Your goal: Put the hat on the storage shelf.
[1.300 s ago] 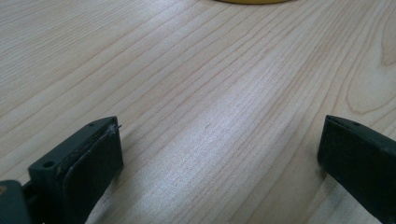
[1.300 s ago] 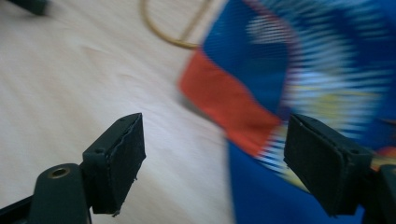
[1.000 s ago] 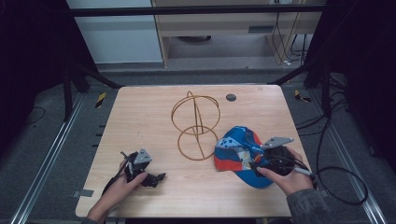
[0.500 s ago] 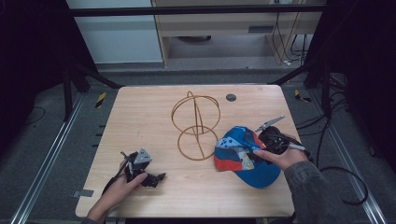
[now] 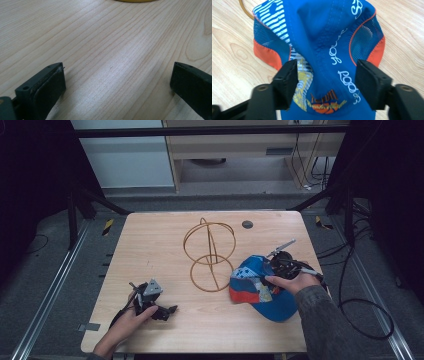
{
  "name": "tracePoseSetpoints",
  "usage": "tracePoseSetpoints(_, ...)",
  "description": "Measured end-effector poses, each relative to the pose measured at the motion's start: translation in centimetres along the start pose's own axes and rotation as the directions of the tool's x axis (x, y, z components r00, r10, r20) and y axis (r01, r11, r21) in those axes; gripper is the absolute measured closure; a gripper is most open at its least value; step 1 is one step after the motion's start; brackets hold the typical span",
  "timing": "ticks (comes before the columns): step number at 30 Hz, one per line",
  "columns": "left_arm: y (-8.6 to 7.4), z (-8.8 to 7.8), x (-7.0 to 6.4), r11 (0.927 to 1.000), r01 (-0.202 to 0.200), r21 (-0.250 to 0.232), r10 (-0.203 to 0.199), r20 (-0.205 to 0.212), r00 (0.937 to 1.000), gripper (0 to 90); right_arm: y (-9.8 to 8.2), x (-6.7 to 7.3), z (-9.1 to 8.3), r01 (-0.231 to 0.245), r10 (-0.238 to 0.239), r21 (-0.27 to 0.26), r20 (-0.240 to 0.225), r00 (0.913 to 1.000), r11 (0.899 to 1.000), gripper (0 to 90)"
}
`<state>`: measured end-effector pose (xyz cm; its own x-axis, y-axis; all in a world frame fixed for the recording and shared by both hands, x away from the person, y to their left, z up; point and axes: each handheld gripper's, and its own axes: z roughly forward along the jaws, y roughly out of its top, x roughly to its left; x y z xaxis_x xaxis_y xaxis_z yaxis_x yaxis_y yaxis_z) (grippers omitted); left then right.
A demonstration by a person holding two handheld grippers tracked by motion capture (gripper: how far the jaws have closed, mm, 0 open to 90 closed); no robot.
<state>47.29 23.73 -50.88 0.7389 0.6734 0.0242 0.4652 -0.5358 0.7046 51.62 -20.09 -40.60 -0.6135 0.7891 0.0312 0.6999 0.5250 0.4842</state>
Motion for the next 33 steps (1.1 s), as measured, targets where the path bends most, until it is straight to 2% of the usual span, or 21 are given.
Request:
tracePoseSetpoints(1, 0.0, 0.0, 0.0, 1.0, 0.0, 0.0, 0.0, 0.0, 1.0, 0.0, -0.1, 0.1, 0.5, 0.004, -0.003, 0.022, -0.008, 1.0, 1.0, 41.1)
tracePoseSetpoints(4, 0.0, 0.0, 0.0, 1.0, 0.0, 0.0, 0.0, 0.002, 1.0, 0.0, -0.1, 0.1, 0.8, 0.006, -0.006, 0.023, -0.018, 0.9998, 1.0, 45.2)
tracePoseSetpoints(7, 0.0, 0.0, 0.0, 1.0, 0.0, 0.0, 0.0, 0.002, 1.0, 0.0, -0.3, 0.3, 1.1, 0.01, -0.009, 0.044, -0.025, 0.9996, 0.999, 53.8)
tracePoseSetpoints(8, 0.0, 0.0, 0.0, 1.0, 0.0, 0.0, 0.0, 0.002, 1.0, 0.0, -0.3, 0.3, 1.1, 0.01, -0.009, 0.044, -0.025, 0.9996, 0.999, 53.8)
tracePoseSetpoints(11, 0.0, 0.0, 0.0, 1.0, 0.0, 0.0, 0.0, 0.002, 1.0, 0.0, -0.3, 0.2, 1.1, 0.016, -0.014, 0.046, -0.035, 0.9993, 0.999, 63.8)
tracePoseSetpoints(15, 0.0, 0.0, 0.0, 1.0, 0.001, -0.001, -0.001, 0.003, 1.0, 0.0, -0.2, 0.3, 1.3, 0.03, -0.028, 0.048, -0.056, 0.998, 0.998, 83.2)
tracePoseSetpoints(16, 0.0, 0.0, 0.0, 1.0, 0.0, 0.0, 0.0, 0.003, 1.0, 0.0, -0.2, 0.3, 1.3, 0.03, -0.028, 0.048, -0.056, 0.998, 0.998, 83.2)
tracePoseSetpoints(17, 0.0, 0.0, 0.0, 1.0, 0.001, -0.001, -0.001, 0.003, 1.0, 0.0, -0.2, 0.3, 1.2, 0.031, -0.028, 0.05, -0.064, 0.9976, 0.998, 87.5)
tracePoseSetpoints(25, 0.0, 0.0, 0.0, 1.0, 0.0, -0.001, 0.0, 0.003, 1.0, 0.0, -0.3, -0.1, 0.3, 0.021, -0.019, 0.031, -0.077, 0.9969, 0.999, 89.8)
tracePoseSetpoints(33, 0.0, 0.1, 0.0, 1.0, 0.001, -0.001, -0.001, 0.003, 1.0, 0.0, -0.8, -0.5, -2.4, 0.001, -0.004, -0.031, -0.095, 0.9954, 1.0, 89.9)
